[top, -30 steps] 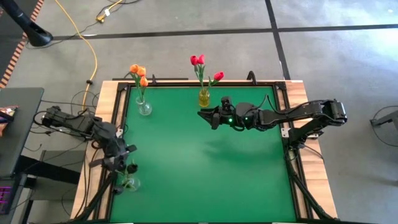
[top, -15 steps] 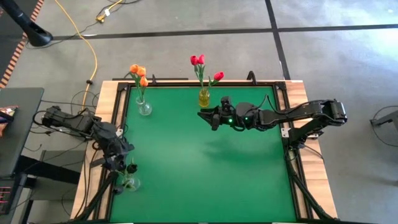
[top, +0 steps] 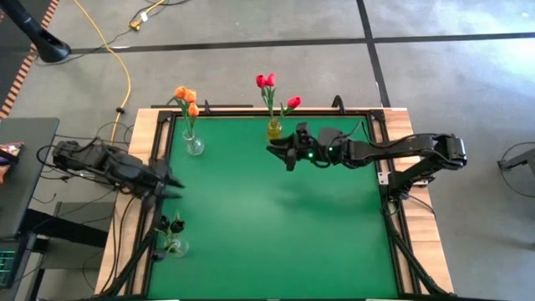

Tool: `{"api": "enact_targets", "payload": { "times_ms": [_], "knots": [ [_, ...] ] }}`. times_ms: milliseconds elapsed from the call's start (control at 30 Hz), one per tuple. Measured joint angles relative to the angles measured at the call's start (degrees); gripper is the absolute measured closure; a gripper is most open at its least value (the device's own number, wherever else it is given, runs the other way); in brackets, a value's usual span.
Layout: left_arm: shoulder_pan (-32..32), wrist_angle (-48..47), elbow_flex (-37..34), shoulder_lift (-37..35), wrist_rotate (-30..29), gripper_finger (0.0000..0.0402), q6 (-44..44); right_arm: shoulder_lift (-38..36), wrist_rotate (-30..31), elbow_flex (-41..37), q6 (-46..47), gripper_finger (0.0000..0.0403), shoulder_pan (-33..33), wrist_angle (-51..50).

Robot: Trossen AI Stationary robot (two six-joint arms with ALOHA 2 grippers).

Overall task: Sort flowers into vase by color
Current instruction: Return to Home Position

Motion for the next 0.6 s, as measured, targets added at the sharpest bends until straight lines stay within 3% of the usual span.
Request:
{"api": "enact_targets", "payload": {
  "times_ms": [267, 467, 600],
  "knots": [
    [0.04, 11.76, 0.17, 1.62, -16.29, 0.0246, 1.56, -5.53, -0.99, 0.0, -11.18, 0.0173, -1.41, -10.65],
    [3.73, 21.21, 0.17, 6.76, -16.55, 0.0246, 6.36, -9.03, -1.87, -0.66, -18.76, 0.0173, -1.68, -16.25],
    [8.78, 26.92, 0.17, 9.51, -15.93, 0.0246, 12.14, -11.62, -2.7, -7.8, -19.0, 0.0173, -2.33, -10.09]
  ]
}}
